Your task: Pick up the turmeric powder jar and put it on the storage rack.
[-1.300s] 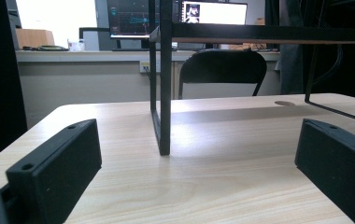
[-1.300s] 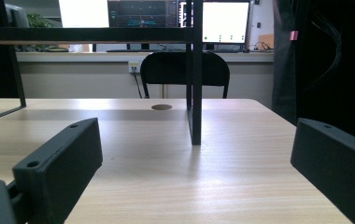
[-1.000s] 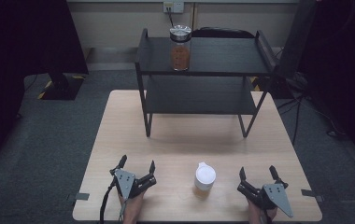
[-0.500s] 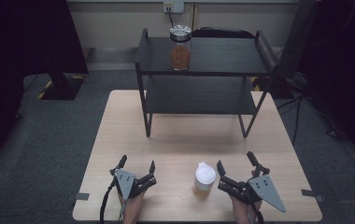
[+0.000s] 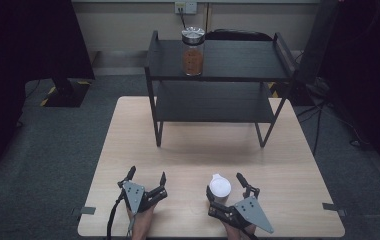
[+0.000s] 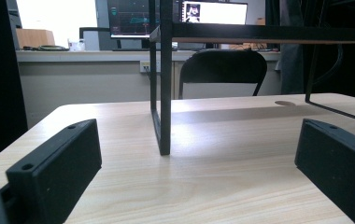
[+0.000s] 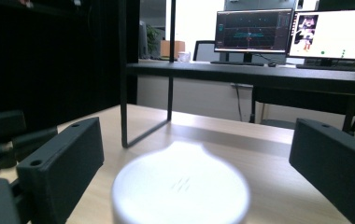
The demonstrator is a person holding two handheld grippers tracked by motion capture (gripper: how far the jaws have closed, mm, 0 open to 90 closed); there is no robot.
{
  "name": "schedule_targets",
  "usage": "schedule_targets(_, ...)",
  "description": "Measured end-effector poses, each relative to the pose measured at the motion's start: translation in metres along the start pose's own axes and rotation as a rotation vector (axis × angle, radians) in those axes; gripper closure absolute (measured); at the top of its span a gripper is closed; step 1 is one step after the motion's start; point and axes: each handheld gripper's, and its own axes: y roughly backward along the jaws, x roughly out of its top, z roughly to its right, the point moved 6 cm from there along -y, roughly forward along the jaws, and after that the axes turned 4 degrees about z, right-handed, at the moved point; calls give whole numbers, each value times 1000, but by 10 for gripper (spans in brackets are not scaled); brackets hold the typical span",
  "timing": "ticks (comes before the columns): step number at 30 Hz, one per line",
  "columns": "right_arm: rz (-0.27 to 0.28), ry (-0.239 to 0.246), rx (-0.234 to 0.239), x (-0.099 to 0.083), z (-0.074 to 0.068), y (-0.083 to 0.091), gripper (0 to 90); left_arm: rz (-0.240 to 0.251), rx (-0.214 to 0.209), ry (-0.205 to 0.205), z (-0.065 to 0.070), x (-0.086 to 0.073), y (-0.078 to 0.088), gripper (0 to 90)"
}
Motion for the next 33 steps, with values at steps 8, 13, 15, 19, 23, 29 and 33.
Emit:
schedule_targets(8, -63, -29, 16, -16, -2, 1, 133, 0, 0, 0, 0, 0, 0, 0)
schedule_targets(13, -92, -56, 33, -20, 2, 2, 217, 0, 0, 0, 0, 0, 0, 0)
schedule_targets(15, -93, -63, 36, -20, 3, 2, 263, 0, 0, 0, 0, 0, 0, 0)
schedule_targets(19, -100, -59, 49, -18, 3, 2, 294, 0, 0, 0, 0, 0, 0, 0)
schedule_targets(23, -111, -56, 53, -16, 4, 2, 296, -1, 0, 0, 0, 0, 0, 0)
schedule_targets(29, -127, -54, 57, -13, 5, 1, 297, 0, 2, 0, 0, 0, 0, 0)
schedule_targets(33, -139, -54, 65, -10, 7, 1, 298, 0, 2, 0, 0, 0, 0, 0)
